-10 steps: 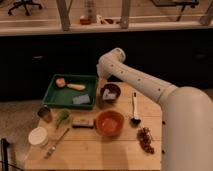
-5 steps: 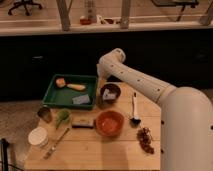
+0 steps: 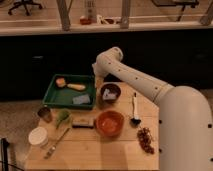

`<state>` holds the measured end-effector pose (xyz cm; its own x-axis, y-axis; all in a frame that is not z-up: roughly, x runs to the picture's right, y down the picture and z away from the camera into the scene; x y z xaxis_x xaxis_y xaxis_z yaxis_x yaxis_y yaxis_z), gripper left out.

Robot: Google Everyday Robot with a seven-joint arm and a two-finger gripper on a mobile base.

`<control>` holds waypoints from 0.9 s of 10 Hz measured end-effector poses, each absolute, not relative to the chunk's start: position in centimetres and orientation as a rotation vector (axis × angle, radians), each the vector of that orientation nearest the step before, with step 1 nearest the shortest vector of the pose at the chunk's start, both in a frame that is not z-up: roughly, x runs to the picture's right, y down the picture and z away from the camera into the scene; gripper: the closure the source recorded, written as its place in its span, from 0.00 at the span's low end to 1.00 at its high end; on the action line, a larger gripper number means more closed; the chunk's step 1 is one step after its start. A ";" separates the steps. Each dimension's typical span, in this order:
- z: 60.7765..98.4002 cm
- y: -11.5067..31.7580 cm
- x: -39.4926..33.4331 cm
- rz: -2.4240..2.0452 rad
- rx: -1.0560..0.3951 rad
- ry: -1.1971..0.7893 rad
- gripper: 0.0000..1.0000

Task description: Place sponge in table surface

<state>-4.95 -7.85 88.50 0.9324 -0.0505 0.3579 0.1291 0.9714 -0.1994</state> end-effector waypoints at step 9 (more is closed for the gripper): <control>90.6 -2.1 -11.0 -0.239 -0.359 -0.435 0.20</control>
<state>-10.96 -2.14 90.65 0.8807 -0.1485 0.4497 0.2996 0.9101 -0.2863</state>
